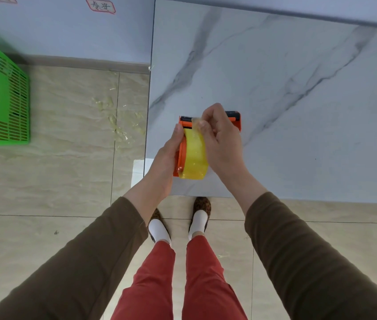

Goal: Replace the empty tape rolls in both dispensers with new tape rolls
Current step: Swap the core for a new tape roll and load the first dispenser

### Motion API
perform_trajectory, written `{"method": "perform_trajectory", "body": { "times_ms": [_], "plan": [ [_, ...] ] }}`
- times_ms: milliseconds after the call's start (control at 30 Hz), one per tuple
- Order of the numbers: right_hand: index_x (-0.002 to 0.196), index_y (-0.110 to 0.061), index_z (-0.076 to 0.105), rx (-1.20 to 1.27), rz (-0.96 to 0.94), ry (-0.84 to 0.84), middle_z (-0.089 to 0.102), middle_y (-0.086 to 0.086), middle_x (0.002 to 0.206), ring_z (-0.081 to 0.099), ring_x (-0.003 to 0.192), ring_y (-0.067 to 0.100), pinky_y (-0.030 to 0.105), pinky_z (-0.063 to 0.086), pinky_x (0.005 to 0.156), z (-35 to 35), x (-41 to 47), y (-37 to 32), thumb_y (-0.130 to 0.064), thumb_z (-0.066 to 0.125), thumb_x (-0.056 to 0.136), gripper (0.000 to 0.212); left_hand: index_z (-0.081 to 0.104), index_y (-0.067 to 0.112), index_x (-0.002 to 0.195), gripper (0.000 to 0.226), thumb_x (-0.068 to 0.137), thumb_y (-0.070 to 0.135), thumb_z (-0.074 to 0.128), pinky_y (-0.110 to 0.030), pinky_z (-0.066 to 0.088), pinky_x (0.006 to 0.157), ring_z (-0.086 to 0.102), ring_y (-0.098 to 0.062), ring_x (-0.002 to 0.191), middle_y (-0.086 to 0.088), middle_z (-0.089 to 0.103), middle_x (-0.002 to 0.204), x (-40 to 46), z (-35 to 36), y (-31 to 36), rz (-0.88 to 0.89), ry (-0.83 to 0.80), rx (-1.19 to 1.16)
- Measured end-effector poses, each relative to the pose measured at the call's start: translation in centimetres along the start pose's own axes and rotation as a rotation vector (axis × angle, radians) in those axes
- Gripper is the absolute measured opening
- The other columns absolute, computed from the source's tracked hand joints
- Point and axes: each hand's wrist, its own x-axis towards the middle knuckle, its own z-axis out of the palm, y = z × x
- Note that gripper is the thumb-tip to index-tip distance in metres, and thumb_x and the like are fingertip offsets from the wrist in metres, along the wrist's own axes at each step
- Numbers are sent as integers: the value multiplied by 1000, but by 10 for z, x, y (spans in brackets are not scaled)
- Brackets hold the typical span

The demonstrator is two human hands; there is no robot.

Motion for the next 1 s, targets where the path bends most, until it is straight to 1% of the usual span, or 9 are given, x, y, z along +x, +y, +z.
{"method": "perform_trajectory", "body": {
  "times_ms": [167, 267, 333, 433, 533, 633, 800, 900, 1000],
  "plan": [
    [96, -26, 41, -178, 107, 2, 52, -13, 68, 53, 60, 0, 25, 32, 49, -3, 3, 3, -22, 42, 103, 9, 75, 39, 116, 28, 95, 54, 63, -44, 63, 95, 79, -8, 101, 15, 82, 105, 0, 0, 0, 71, -15, 28],
    [94, -23, 42, -133, 136, 79, 53, -15, 72, 55, 65, -7, 20, 36, 53, 0, -2, 3, -22, 46, 104, 10, 64, 32, 140, 42, 100, 43, 66, -48, 56, 110, 74, -4, 113, 19, 77, 116, 1, 0, 2, 85, 6, 16],
    [94, -23, 42, -100, 148, 141, 52, -16, 72, 54, 70, -13, 17, 36, 52, 1, 0, 2, -23, 46, 103, 10, 59, 29, 146, 52, 100, 53, 57, -44, 60, 104, 73, -8, 115, 8, 74, 128, -2, 3, 1, 86, -21, 25],
    [95, -22, 44, -143, 188, 164, 51, -16, 70, 53, 62, -6, 23, 34, 52, 0, 7, 0, -24, 45, 102, 8, 56, 31, 147, 57, 101, 61, 43, -35, 65, 86, 76, -14, 113, -4, 71, 136, -10, 10, -5, 111, -73, 61],
    [94, -19, 44, -146, 174, 186, 49, -13, 68, 51, 59, -5, 15, 33, 48, 0, 11, 1, -20, 46, 103, 9, 58, 52, 141, 50, 94, 67, 48, -40, 55, 108, 66, -17, 132, 3, 65, 147, -16, 14, -9, 188, -42, 97],
    [93, -20, 44, -145, 182, 205, 51, -13, 70, 52, 66, -12, 15, 32, 51, -1, 12, 3, -22, 47, 102, 9, 64, 78, 103, 25, 93, 57, 56, -42, 52, 111, 58, -17, 140, 5, 49, 162, -21, 17, -4, 249, -64, 168],
    [95, -24, 45, -77, 215, 242, 55, -15, 74, 54, 67, -6, 14, 33, 56, -1, 15, 5, -24, 46, 101, 7, 78, 59, 101, 22, 92, 45, 63, -44, 49, 116, 53, -10, 145, 8, 38, 169, -18, 10, 2, 224, -152, 143],
    [96, -22, 46, -74, 198, 244, 57, -16, 74, 56, 69, -1, 14, 35, 58, -1, 18, 6, -24, 47, 101, 6, 84, 37, 104, 22, 90, 40, 67, -29, 44, 110, 40, 17, 143, 23, 22, 173, -15, 4, 3, 239, -175, 224],
    [95, -21, 45, -102, 176, 251, 55, -14, 71, 55, 68, -5, 14, 34, 57, 0, 19, 6, -24, 47, 100, 6, 79, 43, 109, 23, 93, 38, 64, -16, 44, 100, 44, 25, 134, 29, 30, 168, -18, 3, 6, 239, -172, 252]
  ]
}}
